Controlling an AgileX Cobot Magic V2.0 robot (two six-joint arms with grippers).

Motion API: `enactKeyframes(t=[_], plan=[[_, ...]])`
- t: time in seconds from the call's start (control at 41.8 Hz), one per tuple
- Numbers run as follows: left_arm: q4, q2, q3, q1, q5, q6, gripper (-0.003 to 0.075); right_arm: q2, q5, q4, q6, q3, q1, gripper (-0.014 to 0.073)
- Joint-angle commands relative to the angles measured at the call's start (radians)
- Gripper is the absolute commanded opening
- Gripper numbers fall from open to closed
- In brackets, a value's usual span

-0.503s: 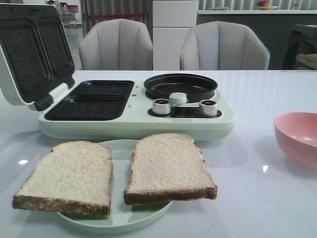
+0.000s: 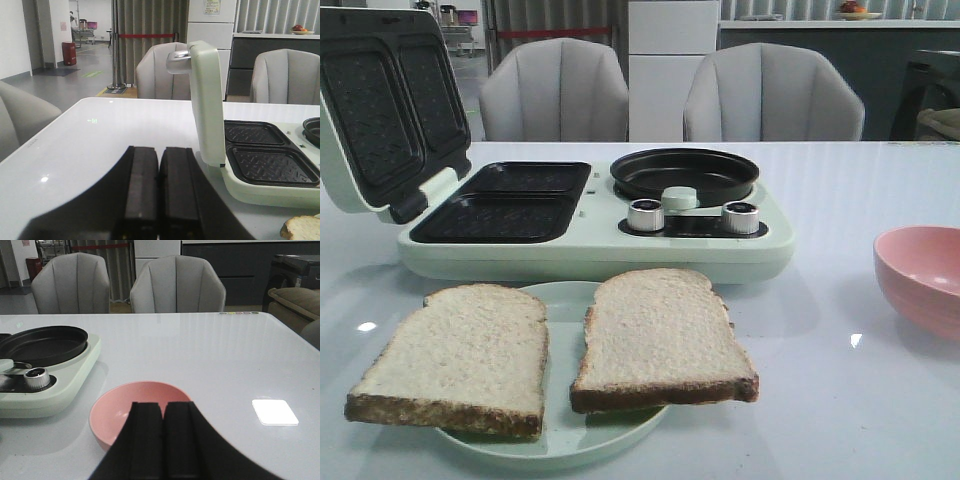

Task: Make breakfast with bread and shrimp

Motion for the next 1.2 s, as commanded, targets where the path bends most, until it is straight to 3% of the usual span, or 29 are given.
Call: enactKeyframes(t=[0.0, 0.359, 0.503, 0.694, 0.933, 1.173], plan=[[-0.007, -0.02, 0.006, -0.003, -0.093, 0.0, 0.0102, -0.022, -0.091, 0.001, 0.0, -0.017, -0.005, 0.0052], [0.006, -0.02, 0.006, -0.003, -0.198, 0.0, 0.0102, -0.022, -0.165, -0.001, 0.0, -0.02, -0.005, 0.0052], [0.006, -0.02, -0.052, -0.005, -0.22, 0.0, 0.0102, -0.022, -0.147, 0.001, 0.0, -0.1, -0.005, 0.0052], [0.006, 0.011, -0.281, -0.005, -0.054, 0.0, 0.0102, 0.012, 0.01, 0.001, 0.0, -0.329, -0.005, 0.0052], [0.006, 0.21, -0.575, -0.005, 0.211, 0.0, 0.0102, 0.231, 0.21, 0.001, 0.0, -0.595, -0.005, 0.0052], [-0.007, 0.389, -0.65, -0.005, 0.382, 0.0, 0.0102, 0.435, 0.348, 0.001, 0.0, -0.661, -0.005, 0.0052]])
